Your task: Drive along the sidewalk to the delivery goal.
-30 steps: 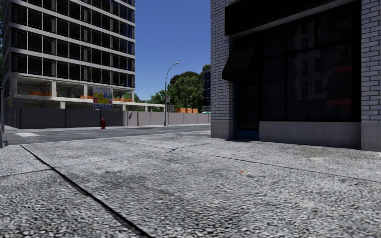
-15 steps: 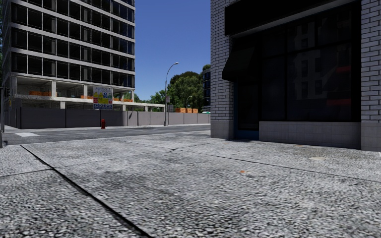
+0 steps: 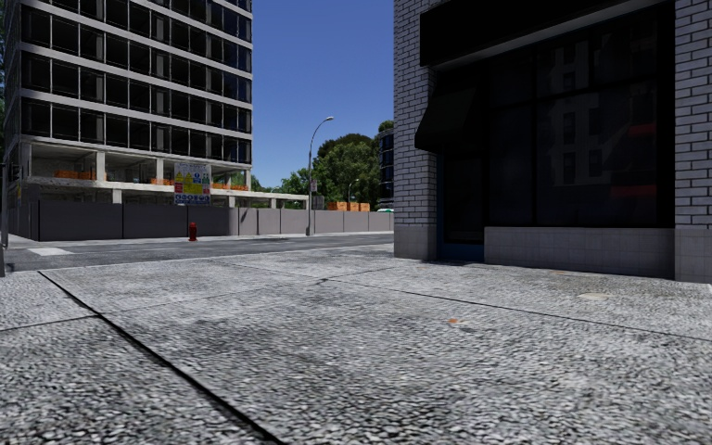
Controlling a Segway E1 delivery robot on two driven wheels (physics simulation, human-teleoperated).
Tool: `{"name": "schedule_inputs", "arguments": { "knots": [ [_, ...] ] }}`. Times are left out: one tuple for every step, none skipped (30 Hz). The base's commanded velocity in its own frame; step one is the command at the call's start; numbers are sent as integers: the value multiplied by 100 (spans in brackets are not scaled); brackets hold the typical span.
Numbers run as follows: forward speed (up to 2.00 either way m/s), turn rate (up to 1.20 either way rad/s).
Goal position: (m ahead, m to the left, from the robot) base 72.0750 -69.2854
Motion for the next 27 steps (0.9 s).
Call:
{"name": "schedule_inputs", "arguments": {
  "knots": [
    [2, 0],
    [21, 0],
    [21, 0],
    [54, 0],
    [64, 0],
    [67, 0],
    [69, 0],
    [69, 0],
    [69, 0],
    [69, 0],
    [69, 0],
    [69, -6],
    [69, -6],
    [69, -23],
    [69, -37],
    [69, -47],
    [69, -47],
    [71, -56],
    [75, -59],
    [78, -60],
    [78, -60],
    [80, -60],
    [82, -71],
    [84, -78],
    [84, -78],
    [89, -80],
    [93, -80]
  ]
}}
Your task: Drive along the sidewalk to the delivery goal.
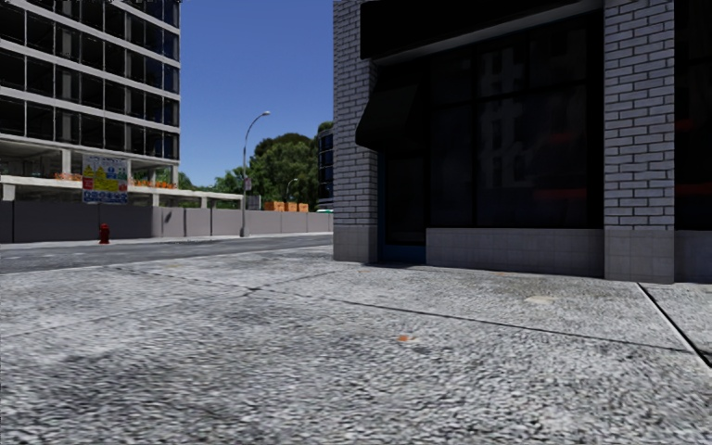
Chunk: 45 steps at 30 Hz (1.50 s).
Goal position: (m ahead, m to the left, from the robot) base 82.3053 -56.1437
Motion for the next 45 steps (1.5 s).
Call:
{"name": "schedule_inputs", "arguments": {
  "knots": [
    [94, -80],
    [94, -80],
    [96, -80],
    [97, -80],
    [99, -80],
    [99, -80],
    [101, -80],
    [103, -80],
    [105, -80],
    [105, -80],
    [107, -80],
    [110, -80],
    [111, -80],
    [111, -80],
    [112, -80],
    [113, -80],
    [114, -81],
    [115, -81],
    [115, -81],
    [116, -81],
    [119, -81],
    [119, -81],
    [123, -81],
    [125, -81],
    [126, -82],
    [126, -82],
    [128, -82],
    [128, -83],
    [128, -84],
    [128, -84],
    [128, -84],
    [129, -84],
    [136, -84],
    [136, -84],
    [158, -84],
    [200, -84],
    [200, -84],
    [200, -84],
    [200, -84],
    [200, -84],
    [200, -84],
    [200, -84],
    [200, -84],
    [200, -84],
    [200, -84]
  ]
}}
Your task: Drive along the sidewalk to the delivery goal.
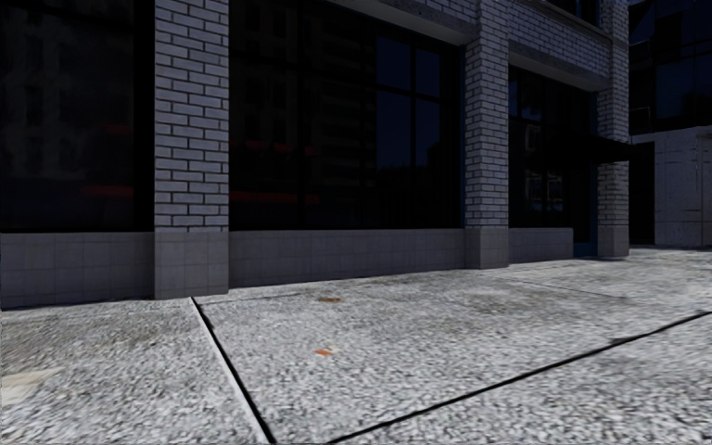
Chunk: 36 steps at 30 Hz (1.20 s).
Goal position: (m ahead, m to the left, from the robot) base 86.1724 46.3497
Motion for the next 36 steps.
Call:
{"name": "schedule_inputs", "arguments": {
  "knots": [
    [200, -84],
    [200, -84],
    [200, -84],
    [200, -84],
    [200, -84],
    [200, -84],
    [200, -84],
    [200, -84],
    [200, -84],
    [200, -84],
    [200, -84],
    [200, -84],
    [200, -84],
    [200, -84],
    [200, -84],
    [200, -84],
    [200, -84],
    [200, -84],
    [200, -84],
    [200, -84],
    [200, -84],
    [200, -84],
    [200, -84],
    [200, -84],
    [200, -84],
    [200, -84],
    [200, -84],
    [200, -84],
    [200, -84],
    [200, -84],
    [200, -84],
    [200, -84],
    [200, -84],
    [200, -70],
    [200, -51],
    [200, -38]
  ]
}}
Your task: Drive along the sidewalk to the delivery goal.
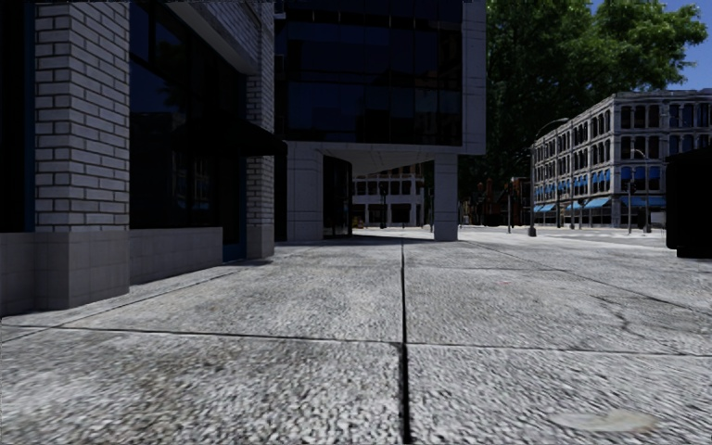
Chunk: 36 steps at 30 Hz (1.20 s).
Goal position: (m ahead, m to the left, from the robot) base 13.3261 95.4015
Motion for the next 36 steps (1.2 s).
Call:
{"name": "schedule_inputs", "arguments": {
  "knots": [
    [200, -38],
    [200, -23],
    [200, -15],
    [200, -14],
    [200, -14],
    [200, -13],
    [200, -12],
    [200, -2],
    [200, -2],
    [200, 0],
    [200, 0],
    [200, 0],
    [200, 0],
    [200, 0],
    [200, 0],
    [200, 0],
    [200, 0],
    [200, 0],
    [200, 0],
    [200, 0],
    [200, 0],
    [200, 0],
    [200, 0],
    [200, 0],
    [200, 0],
    [200, 0],
    [200, 0],
    [200, 0],
    [200, 0],
    [200, 0],
    [200, 0],
    [200, 0],
    [200, 0],
    [200, 0],
    [200, 0],
    [200, 1]
  ]
}}
